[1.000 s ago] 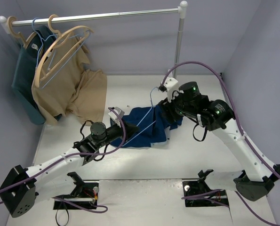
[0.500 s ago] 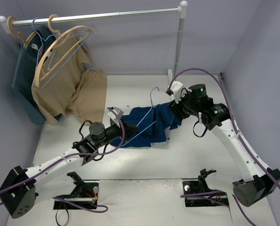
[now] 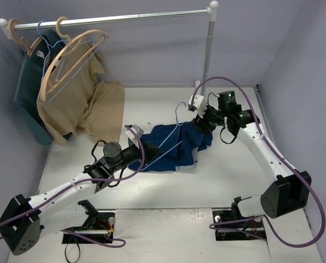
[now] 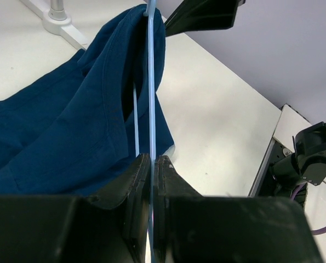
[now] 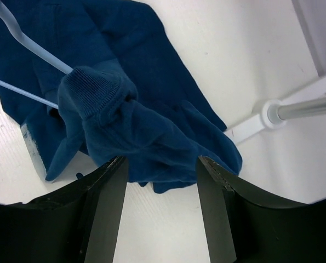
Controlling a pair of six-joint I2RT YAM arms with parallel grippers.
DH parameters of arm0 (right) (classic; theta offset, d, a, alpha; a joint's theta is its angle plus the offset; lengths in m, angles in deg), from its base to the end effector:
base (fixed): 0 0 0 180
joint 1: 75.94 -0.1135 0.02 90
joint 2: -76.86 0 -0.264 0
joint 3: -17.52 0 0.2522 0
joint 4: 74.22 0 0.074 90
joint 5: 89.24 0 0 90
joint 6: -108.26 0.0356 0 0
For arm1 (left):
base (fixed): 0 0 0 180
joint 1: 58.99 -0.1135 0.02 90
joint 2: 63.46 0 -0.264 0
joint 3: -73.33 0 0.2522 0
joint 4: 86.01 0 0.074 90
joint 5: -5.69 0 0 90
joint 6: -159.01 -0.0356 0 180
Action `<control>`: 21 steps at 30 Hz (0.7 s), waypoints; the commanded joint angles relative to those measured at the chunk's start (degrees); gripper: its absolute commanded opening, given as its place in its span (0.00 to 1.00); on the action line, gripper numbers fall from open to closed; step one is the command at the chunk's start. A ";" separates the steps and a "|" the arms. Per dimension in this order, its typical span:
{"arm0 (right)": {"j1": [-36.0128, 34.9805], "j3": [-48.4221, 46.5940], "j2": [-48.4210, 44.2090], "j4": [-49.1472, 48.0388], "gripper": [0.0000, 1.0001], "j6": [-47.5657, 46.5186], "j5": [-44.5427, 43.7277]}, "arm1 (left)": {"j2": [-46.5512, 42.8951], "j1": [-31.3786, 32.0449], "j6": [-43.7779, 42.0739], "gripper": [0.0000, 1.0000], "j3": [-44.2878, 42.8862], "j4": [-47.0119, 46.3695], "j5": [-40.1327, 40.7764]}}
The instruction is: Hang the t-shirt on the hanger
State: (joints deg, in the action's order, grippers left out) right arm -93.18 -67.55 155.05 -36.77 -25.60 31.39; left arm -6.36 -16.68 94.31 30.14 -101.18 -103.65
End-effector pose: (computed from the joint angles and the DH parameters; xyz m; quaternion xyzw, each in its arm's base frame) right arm 0.2873 0.1081 0.3489 -0.5385 0.6548 0.1132 0.5181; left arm 0.1614 -0.1628 0.2769 0.2207 0.6640 -0.4897 0.5202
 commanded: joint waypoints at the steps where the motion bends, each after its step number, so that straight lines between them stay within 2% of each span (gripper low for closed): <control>1: 0.27 -1.30 0.03 -3.19 0.53 -3.52 5.14 | -1.03 -0.38 -0.95 0.00 -4.23 -4.91 -1.32; 15: 0.27 0.29 4.25 -9.00 0.49 -3.34 10.85 | 0.03 -0.29 -2.18 0.00 -6.25 -2.80 -3.08; 21: -0.08 0.91 3.98 -9.88 0.38 -3.16 13.49 | 1.08 -0.29 -2.36 0.00 -7.04 -2.89 -3.61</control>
State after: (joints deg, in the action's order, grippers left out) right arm -93.18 -66.45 159.75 -43.00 -28.37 41.33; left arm -5.35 -16.75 93.15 27.60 -98.64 -105.26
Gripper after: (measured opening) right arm 0.387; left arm 0.063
